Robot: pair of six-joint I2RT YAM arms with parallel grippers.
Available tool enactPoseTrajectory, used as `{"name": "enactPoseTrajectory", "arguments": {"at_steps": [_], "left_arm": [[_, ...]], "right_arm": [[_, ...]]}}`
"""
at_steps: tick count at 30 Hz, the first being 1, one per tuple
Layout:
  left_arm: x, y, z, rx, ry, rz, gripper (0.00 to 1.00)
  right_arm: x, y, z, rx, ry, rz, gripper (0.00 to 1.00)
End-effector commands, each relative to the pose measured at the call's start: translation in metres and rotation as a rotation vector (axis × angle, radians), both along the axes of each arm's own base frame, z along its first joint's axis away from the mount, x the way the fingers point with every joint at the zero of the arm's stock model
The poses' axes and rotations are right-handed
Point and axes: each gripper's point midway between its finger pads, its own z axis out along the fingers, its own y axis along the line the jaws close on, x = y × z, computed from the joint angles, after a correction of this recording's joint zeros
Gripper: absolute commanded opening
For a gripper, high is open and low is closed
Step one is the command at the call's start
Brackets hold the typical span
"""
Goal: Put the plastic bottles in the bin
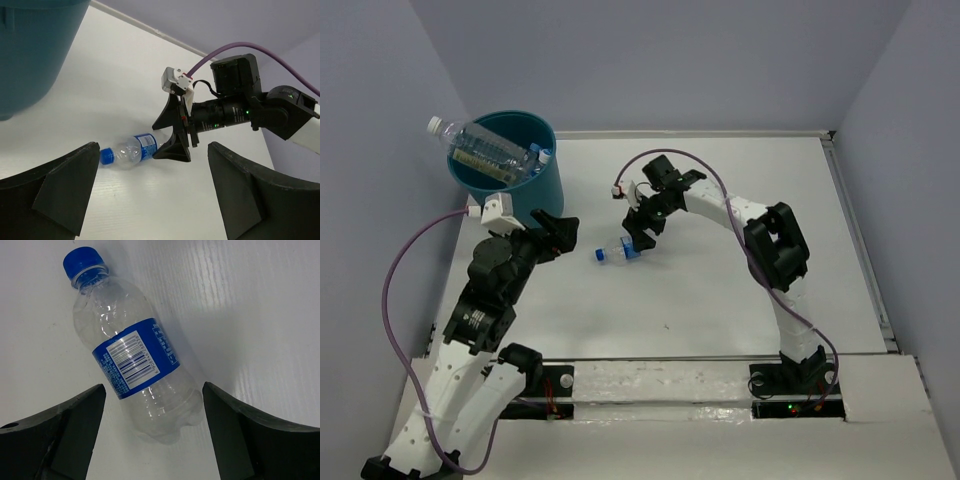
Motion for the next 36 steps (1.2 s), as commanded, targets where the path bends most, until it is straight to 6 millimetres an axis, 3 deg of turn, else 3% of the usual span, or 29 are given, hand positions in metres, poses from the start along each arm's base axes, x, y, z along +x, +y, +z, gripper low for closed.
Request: {"name": "enactPoseTrajectory", "arguments": {"at_steps": [1, 3, 4, 8, 11, 13, 16, 22, 24, 26, 27, 28, 29, 32, 36], "left_arm": [[-0.002, -0.007, -0.006, -0.03, 0.032, -0.03, 0.99], [-0.001, -0.01, -0.013, -0.031, 0.057, -0.042, 0.99], [0.0, -0.011, -0.016, -0.037, 0.068, -0.043, 0.99], [0.001, -0.018, -0.029, -0.059, 0.095, -0.064, 0.99], [0.001, -0.024, -0.035, -0.073, 0.107, -0.095, 0.99], [0.001, -0.025, -0.039, -0.073, 0.112, -0.098, 0.99], [0.002, -0.024, -0.041, -0.067, 0.113, -0.091, 0.99], [0.006, -0.023, -0.045, -0.067, 0.114, -0.078, 0.99], [0.007, -0.024, -0.046, -0.078, 0.111, -0.078, 0.99], [0.008, -0.027, -0.049, -0.102, 0.11, -0.082, 0.99], [0.007, -0.027, -0.052, -0.109, 0.12, -0.084, 0.99], [0.009, -0.03, -0.053, -0.122, 0.115, -0.09, 0.99], [0.008, -0.037, -0.047, -0.157, 0.102, -0.124, 0.99], [0.01, -0.051, -0.051, -0.207, 0.112, -0.185, 0.99], [0.016, -0.07, -0.043, -0.278, 0.092, -0.266, 0.99]], "right_arm": [[-0.007, 0.006, -0.005, 0.032, 0.041, 0.012, 0.79], [-0.01, 0.003, -0.003, 0.027, 0.045, 0.004, 0.7], [-0.013, 0.002, -0.001, 0.028, 0.047, 0.003, 0.71], [-0.034, 0.0, -0.006, 0.023, 0.083, 0.014, 0.93], [-0.044, -0.003, -0.021, -0.021, 0.099, 0.013, 0.93], [-0.044, -0.005, -0.026, -0.035, 0.104, 0.003, 0.91], [-0.044, -0.001, -0.025, -0.021, 0.079, 0.002, 0.74], [-0.034, 0.008, 0.019, 0.104, -0.03, -0.068, 0.47], [-0.027, 0.011, 0.041, 0.159, -0.095, -0.096, 0.46], [-0.024, 0.006, 0.047, 0.185, -0.136, -0.152, 0.41], [-0.027, 0.005, 0.054, 0.209, -0.148, -0.162, 0.41], [-0.031, 0.004, 0.082, 0.271, -0.171, -0.187, 0.41], [-0.037, 0.003, 0.083, 0.318, -0.181, -0.191, 0.41], [-0.06, 0.004, 0.126, 0.493, -0.179, -0.188, 0.41], [-0.085, 0.003, 0.138, 0.569, -0.166, -0.166, 0.41]]}}
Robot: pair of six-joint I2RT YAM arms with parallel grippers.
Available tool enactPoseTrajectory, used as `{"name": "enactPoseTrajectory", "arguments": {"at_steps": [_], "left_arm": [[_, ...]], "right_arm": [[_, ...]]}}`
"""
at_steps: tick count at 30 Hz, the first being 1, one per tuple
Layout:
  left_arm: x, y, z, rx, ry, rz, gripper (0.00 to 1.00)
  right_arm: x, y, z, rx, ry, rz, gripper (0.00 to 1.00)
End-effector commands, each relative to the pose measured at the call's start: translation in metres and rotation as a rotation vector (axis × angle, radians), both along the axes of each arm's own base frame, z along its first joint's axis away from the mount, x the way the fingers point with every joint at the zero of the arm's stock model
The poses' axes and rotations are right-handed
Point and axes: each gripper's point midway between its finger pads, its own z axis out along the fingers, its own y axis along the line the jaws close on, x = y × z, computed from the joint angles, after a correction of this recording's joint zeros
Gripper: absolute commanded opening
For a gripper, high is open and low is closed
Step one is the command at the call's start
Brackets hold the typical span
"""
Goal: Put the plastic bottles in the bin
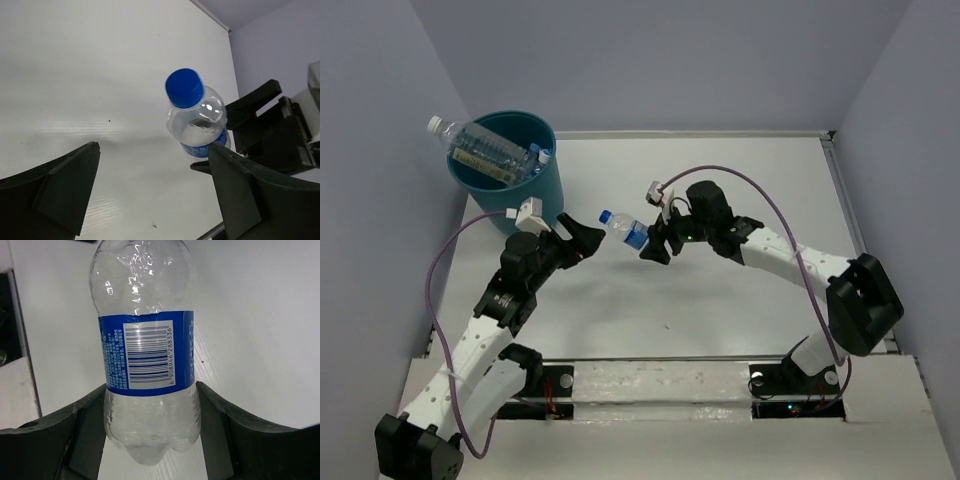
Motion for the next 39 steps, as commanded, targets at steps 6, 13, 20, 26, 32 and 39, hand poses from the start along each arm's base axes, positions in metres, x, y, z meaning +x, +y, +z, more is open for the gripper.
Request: {"name": "enactPoseTrajectory", "arguments": {"at_steps": [6, 13, 20, 26, 32, 39], "left_arm": [[0.007, -0.043, 0.044, -0.183, -0.155, -0.186, 0.99], [0.012, -0.047, 0.034, -0.172, -0.146, -0.199, 0.96], [0.019, -0.041, 0.031, -0.135, -0.163, -0.157, 0.69], [0.025, -0.035, 0.039, -0.086, -0.198, -0.125, 0.32], [0.033, -0.026, 0.056, -0.032, -0.234, -0.074, 0.06], [0.045, -0.019, 0.084, 0.015, -0.266, -0.027, 0.04]], "right_arm": [[-0.022, 0.025, 0.053, 0.211, -0.053, 0.064, 0.4], [-0.028, 0.031, 0.052, 0.234, -0.023, 0.087, 0.4], [-0.033, 0.034, 0.049, 0.238, -0.011, 0.102, 0.4], [-0.034, 0.033, 0.043, 0.232, -0.008, 0.097, 0.41], [-0.03, 0.029, 0.046, 0.238, -0.023, 0.054, 0.57], [-0.028, 0.015, 0.058, 0.272, -0.066, -0.031, 0.86]]}}
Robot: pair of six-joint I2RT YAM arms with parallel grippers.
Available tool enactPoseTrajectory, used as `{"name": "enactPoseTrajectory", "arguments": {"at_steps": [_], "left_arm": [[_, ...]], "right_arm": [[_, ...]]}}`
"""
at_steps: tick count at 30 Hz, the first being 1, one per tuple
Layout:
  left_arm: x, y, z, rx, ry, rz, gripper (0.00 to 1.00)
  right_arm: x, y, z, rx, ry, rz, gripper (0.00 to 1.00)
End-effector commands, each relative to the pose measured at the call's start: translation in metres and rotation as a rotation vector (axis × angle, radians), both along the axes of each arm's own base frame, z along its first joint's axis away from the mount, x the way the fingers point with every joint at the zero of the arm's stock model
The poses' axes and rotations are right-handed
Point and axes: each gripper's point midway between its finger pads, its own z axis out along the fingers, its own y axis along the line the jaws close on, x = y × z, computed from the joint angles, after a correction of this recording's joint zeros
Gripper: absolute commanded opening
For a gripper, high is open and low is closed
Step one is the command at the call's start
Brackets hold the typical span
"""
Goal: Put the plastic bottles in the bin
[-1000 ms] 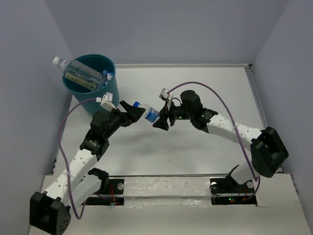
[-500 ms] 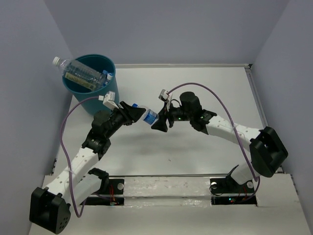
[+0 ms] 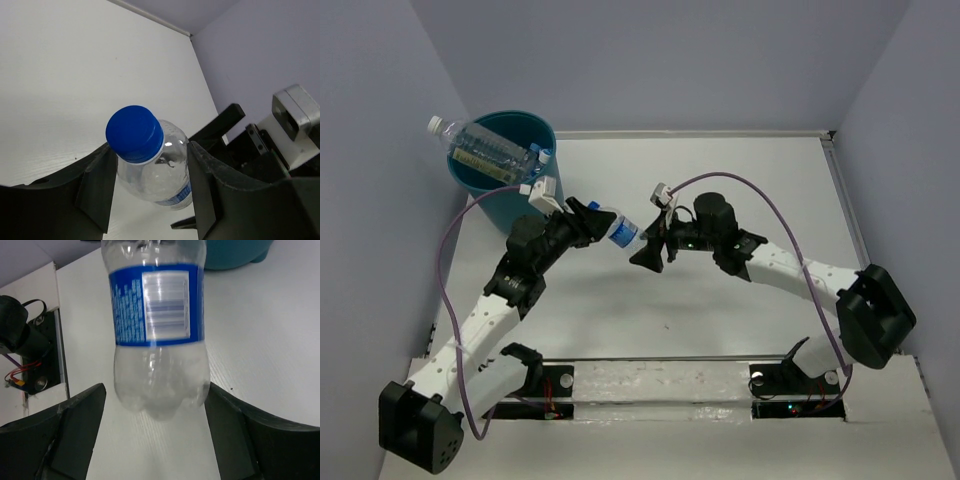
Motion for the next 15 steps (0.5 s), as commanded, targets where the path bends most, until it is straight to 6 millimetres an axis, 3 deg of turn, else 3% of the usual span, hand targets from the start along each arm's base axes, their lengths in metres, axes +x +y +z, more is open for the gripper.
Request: {"name": "enactPoseTrajectory", "arguments": {"at_steps": [1, 3, 4, 5, 6, 7, 9, 10, 15], "left_arm": [[0.024, 0.022, 0.047, 0.042, -0.12, 0.138, 0.04], [0.028, 0.029, 0.068, 0.057, -0.145, 0.177, 0.04], [0.031, 0.033, 0.073, 0.079, -0.156, 0.195, 0.04], [0.032, 0.036, 0.098, 0.072, -0.199, 0.214, 0.04], [0.036, 0.04, 0.104, 0.106, -0.209, 0.238, 0.04], [0.038, 0.047, 0.137, 0.103, -0.263, 0.277, 0.04], [0.043, 0.057, 0.162, 0.137, -0.302, 0.33, 0.04], [0.049, 0.068, 0.185, 0.173, -0.339, 0.394, 0.04], [0.08, 0.123, 0.217, 0.304, -0.346, 0.697, 0.04]], "right_arm": [[0.001, -0.012, 0.023, 0.052, -0.065, -0.082, 0.9], [-0.001, -0.02, 0.039, 0.08, -0.097, -0.113, 0.95], [-0.003, -0.026, 0.037, 0.082, -0.097, -0.137, 0.96], [-0.004, -0.029, 0.044, 0.103, -0.115, -0.146, 0.96], [-0.009, -0.038, 0.054, 0.128, -0.139, -0.171, 0.97], [-0.011, -0.042, 0.06, 0.148, -0.148, -0.182, 0.98], [-0.014, -0.05, 0.068, 0.171, -0.163, -0.209, 0.99], [-0.017, -0.055, 0.072, 0.185, -0.178, -0.224, 0.99], [-0.015, -0.064, 0.077, 0.206, -0.202, -0.272, 0.99]]}}
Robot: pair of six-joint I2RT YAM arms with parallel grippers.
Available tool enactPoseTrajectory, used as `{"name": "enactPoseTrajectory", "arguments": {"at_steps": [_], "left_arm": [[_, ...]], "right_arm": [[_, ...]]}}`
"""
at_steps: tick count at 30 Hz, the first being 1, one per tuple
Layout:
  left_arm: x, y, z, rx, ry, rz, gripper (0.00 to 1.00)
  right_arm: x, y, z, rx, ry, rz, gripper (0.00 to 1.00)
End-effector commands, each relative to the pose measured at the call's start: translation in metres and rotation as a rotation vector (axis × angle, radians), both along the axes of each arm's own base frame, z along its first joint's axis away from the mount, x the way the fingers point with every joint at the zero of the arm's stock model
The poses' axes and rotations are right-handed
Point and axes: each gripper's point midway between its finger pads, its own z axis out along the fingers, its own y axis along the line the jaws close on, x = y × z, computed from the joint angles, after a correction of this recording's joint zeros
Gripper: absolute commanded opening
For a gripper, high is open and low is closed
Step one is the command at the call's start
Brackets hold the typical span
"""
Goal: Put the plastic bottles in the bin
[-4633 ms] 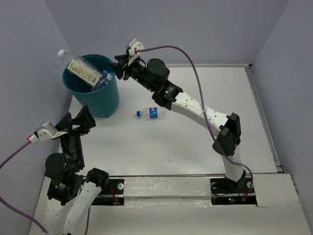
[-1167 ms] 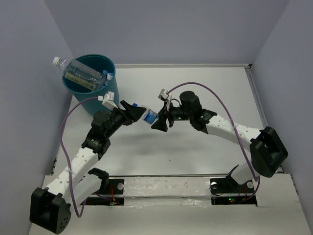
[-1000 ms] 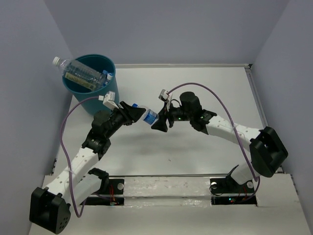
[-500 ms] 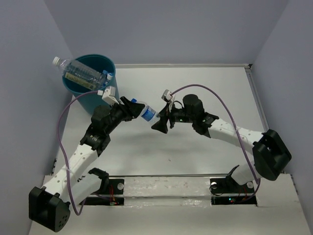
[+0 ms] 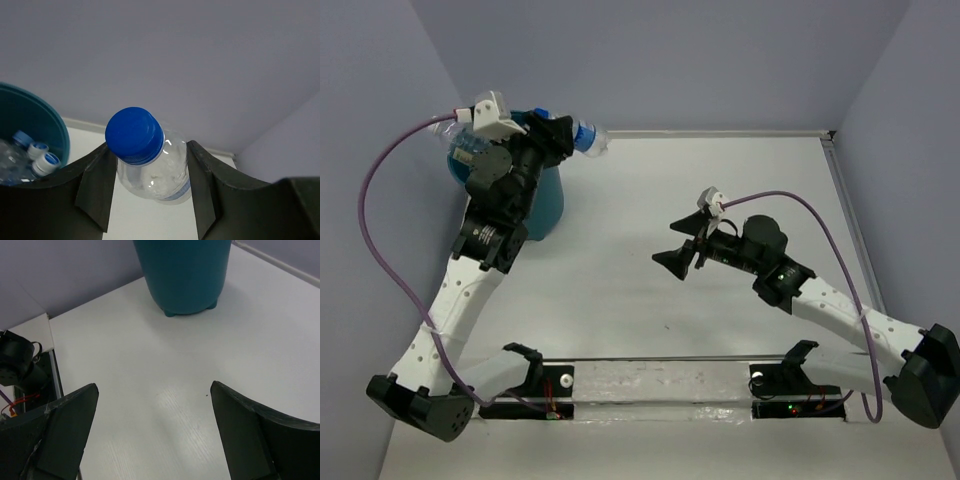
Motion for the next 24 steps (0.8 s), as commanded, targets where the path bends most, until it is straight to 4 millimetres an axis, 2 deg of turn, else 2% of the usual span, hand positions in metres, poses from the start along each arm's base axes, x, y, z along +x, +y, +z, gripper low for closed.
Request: {"name": "enactPoseTrajectory", "arguments": {"at_steps": [1, 2, 3, 4, 6, 11, 15, 18, 24], "left_arm": [[0.032, 0.065, 0.017, 0.126, 0.001, 0.349, 0.04], [0.036, 0.071, 0.026, 0.124, -0.013, 0.369, 0.04], [0.043, 0.077, 0.026, 0.144, -0.005, 0.394, 0.04], [0.056, 0.087, 0.014, 0.167, 0.036, 0.443, 0.04], [0.063, 0.1, 0.017, 0.185, 0.046, 0.504, 0.04], [0.089, 0.128, -0.006, 0.256, 0.106, 0.623, 0.04], [0.105, 0.143, -0.02, 0.284, 0.137, 0.692, 0.04], [0.111, 0.153, -0.022, 0.293, 0.14, 0.729, 0.04], [0.13, 0.158, -0.031, 0.293, 0.144, 0.713, 0.05]], "right_arm": [[0.009, -0.005, 0.013, 0.053, -0.043, -0.074, 0.99], [0.01, -0.006, 0.014, 0.059, -0.05, -0.08, 0.99], [0.009, -0.007, 0.013, 0.057, -0.049, -0.08, 0.99], [0.009, -0.007, 0.013, 0.059, -0.05, -0.081, 0.99], [0.008, -0.009, 0.012, 0.061, -0.051, -0.086, 0.99], [0.007, -0.01, 0.013, 0.067, -0.053, -0.087, 0.99], [0.007, -0.01, 0.009, 0.062, -0.048, -0.087, 0.99], [0.006, -0.009, 0.01, 0.066, -0.048, -0.083, 0.99], [0.006, -0.006, 0.006, 0.061, -0.042, -0.067, 0.99]]}}
